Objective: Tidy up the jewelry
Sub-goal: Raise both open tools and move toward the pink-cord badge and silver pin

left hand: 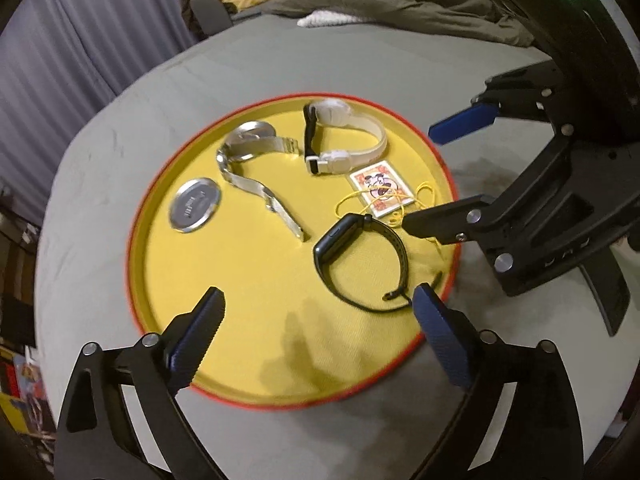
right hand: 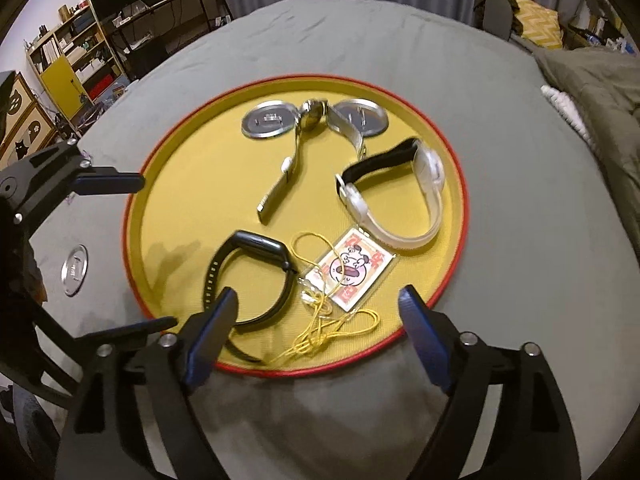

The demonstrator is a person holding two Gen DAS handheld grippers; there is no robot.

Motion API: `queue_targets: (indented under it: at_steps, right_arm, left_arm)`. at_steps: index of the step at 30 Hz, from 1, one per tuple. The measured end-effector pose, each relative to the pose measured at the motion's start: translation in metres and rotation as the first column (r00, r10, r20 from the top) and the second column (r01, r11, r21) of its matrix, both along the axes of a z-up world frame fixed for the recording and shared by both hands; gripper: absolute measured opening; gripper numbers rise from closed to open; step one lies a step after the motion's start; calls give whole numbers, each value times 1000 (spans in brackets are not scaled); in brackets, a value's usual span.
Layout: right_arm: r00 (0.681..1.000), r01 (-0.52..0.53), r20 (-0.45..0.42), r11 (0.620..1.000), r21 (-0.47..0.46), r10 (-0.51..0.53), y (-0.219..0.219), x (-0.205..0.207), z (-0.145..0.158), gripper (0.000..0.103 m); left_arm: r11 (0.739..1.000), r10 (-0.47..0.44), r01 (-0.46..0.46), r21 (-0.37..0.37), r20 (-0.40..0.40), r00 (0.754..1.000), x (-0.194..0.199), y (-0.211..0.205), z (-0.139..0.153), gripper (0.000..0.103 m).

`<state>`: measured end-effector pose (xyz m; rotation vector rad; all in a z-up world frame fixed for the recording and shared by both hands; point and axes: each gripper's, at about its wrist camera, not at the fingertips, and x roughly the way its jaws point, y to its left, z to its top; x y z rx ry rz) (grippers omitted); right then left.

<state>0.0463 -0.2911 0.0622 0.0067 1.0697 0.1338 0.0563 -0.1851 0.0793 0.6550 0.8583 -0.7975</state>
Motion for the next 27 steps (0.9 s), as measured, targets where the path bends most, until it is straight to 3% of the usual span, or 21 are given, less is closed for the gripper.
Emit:
queue_targets:
  at_steps: [1, 15, 27]
  right_arm:
    - [1000, 1, 5, 1000, -3, -1, 2, -2, 4, 88]
    - [989, -39, 139, 994, -100, 53, 41, -44, 121, 89]
    - [952, -116, 264, 980, -163, 156, 111, -85, 214, 90]
  left_arm:
    - [1000, -3, 3, -3, 18, 1000, -5, 4, 8, 94]
    - [994, 60, -48, -98, 130, 990, -47, 60, 121, 98]
    - [970, 206, -172, -174, 204, 957, -81, 175, 194, 98]
